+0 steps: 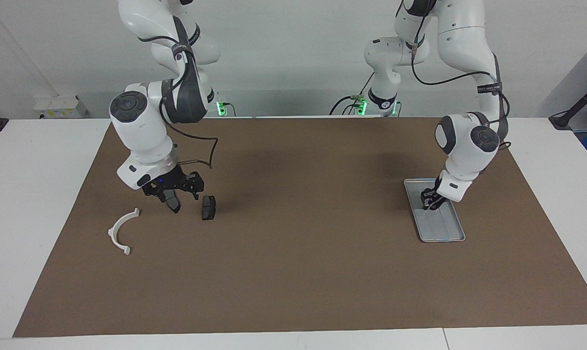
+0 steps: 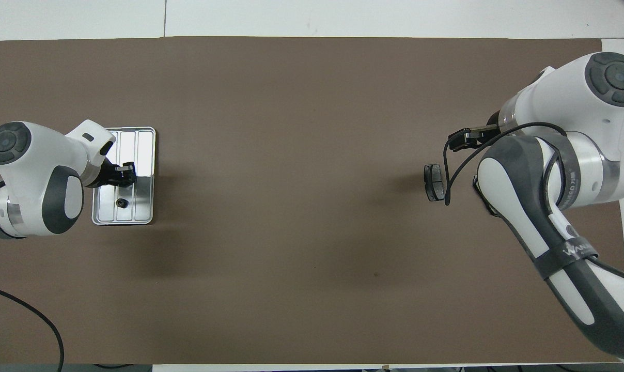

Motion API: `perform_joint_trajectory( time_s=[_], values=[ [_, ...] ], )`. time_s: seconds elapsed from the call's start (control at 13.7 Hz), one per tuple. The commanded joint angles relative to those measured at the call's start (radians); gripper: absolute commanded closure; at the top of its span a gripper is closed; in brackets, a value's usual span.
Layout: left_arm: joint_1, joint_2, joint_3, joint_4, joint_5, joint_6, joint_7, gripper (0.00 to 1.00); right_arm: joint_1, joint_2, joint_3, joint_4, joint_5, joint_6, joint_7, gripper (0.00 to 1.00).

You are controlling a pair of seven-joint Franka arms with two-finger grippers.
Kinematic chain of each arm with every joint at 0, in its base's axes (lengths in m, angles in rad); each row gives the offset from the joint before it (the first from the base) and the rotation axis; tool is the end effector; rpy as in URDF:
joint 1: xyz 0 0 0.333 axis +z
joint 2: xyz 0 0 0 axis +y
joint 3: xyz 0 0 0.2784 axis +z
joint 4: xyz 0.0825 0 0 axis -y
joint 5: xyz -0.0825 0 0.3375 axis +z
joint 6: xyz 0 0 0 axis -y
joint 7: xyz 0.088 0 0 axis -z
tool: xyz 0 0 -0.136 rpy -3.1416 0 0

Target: Place bearing gear from tray to pile

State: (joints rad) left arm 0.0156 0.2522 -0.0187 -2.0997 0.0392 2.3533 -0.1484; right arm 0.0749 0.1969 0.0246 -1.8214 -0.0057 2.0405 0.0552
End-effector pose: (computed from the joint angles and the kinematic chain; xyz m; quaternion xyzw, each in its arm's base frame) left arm 0.5353 -0.0003 0.2671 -0.9982 -0.0591 -0.0016 0.0115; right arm 0.5636 0.0553 0.3842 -0.9997 -0.0231 -0.0111 0.0007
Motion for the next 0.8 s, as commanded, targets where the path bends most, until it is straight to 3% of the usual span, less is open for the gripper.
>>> perform_joint_trajectory(
  time_s=[0.0, 0.07, 0.15, 0.29, 0.44, 0.73],
  values=[
    [-0.008, -0.002, 0.009, -0.023, 0.005, 0.021, -0.013, 0.84, -0.003, -0.013, 0.002, -0.018, 0.01, 0.015, 0.011, 0.0],
    [-0.008, -0.001, 0.008, -0.01, 0.002, 0.012, -0.017, 0.95, -0.004, -0.013, 0.002, -0.018, 0.009, 0.015, 0.009, 0.0],
    [-0.014, 0.004, 0.003, 0.027, -0.04, -0.003, -0.049, 0.99, -0.004, -0.013, 0.002, -0.018, 0.009, 0.015, 0.009, 0.0],
    [-0.113, 0.045, 0.006, 0.163, -0.111, -0.102, -0.191, 0.99, -0.006, -0.011, 0.002, -0.016, 0.009, 0.015, 0.009, 0.0],
    [-0.219, 0.073, 0.008, 0.265, -0.105, -0.195, -0.423, 0.98, -0.006, -0.011, 0.002, -0.016, 0.009, 0.015, 0.009, 0.0],
    [-0.458, 0.099, 0.011, 0.34, -0.105, -0.2, -0.783, 0.98, -0.006, -0.011, 0.002, -0.015, 0.01, 0.015, 0.021, 0.0]
  ],
)
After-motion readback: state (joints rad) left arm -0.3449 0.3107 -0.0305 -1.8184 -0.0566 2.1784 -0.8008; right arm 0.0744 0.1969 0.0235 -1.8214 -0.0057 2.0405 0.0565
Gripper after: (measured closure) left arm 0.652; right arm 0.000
